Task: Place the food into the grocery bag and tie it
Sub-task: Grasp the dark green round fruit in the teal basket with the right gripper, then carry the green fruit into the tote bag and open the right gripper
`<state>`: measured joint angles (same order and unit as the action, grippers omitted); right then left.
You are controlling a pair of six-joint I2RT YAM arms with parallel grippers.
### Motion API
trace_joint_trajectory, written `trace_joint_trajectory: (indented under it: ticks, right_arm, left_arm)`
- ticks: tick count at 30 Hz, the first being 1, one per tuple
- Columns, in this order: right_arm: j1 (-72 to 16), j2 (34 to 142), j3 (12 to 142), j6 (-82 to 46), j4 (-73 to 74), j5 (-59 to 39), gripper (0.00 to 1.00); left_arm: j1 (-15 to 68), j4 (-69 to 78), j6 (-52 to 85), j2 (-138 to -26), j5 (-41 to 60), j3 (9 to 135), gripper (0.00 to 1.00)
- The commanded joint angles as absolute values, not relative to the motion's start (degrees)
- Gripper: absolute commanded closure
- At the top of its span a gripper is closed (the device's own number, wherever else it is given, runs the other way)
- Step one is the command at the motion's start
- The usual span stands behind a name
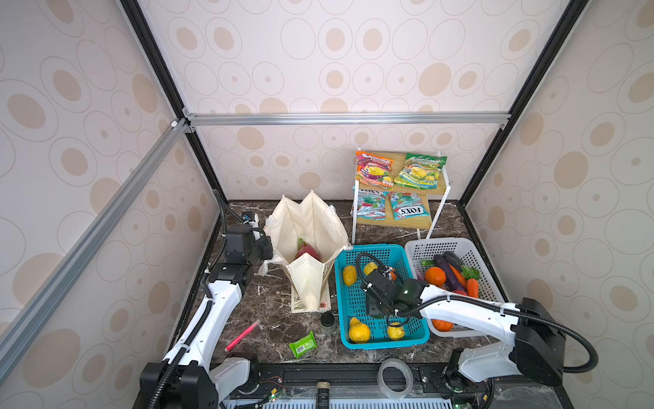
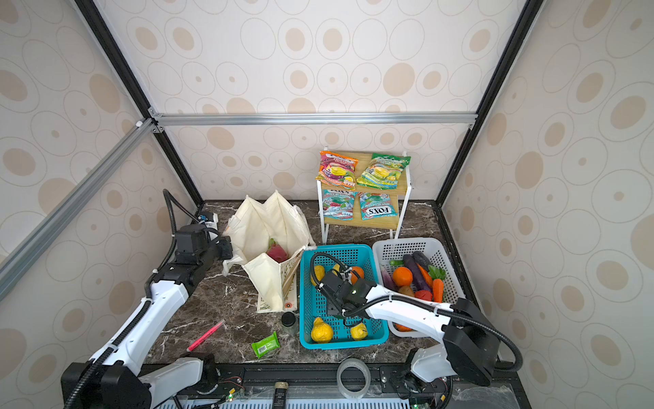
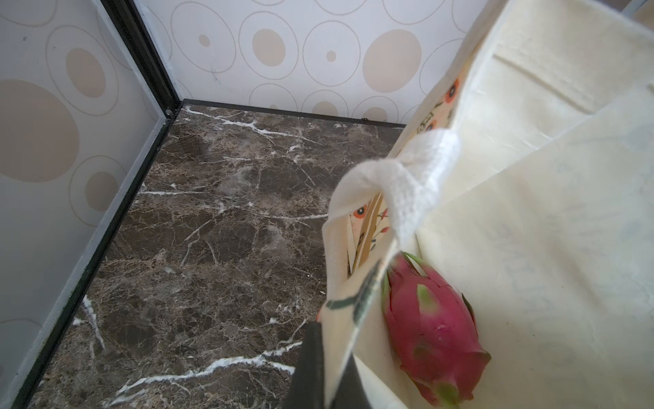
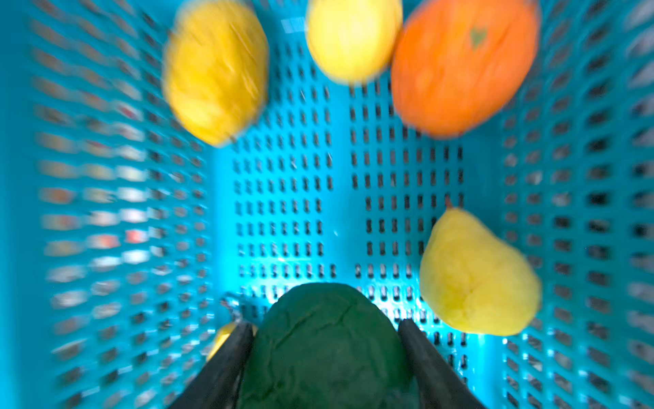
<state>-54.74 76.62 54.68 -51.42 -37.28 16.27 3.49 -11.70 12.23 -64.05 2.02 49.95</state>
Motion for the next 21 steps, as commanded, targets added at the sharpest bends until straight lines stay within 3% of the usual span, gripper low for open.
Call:
trace_joint_trajectory:
  ticks: [1, 9, 14, 21]
  right_arm:
    - [-54.8, 73.5, 58.9, -47.8, -41.5, 20.8, 0.4]
    - [-54.1, 73.1, 74.0, -39.7, -42.5, 25.9, 0.4]
    - [-54.0, 78.4, 84.9, -34.7, -39.9, 25.8, 0.41]
    - [-54.0, 89.6, 97.9, -30.7, -33.2, 16.9, 0.41]
  left_arm:
    - [3.4, -11.4, 12.2, -63.1, 1.6, 50.5, 1.0]
    - [3.3, -11.4, 12.2, -62.7, 1.6, 50.4, 1.0]
    - [3.4, -11.4, 12.1, -62.8, 1.8, 50.5, 1.0]
    - [3.4, -11.2, 12.2, -62.5, 1.8, 50.4, 1.0]
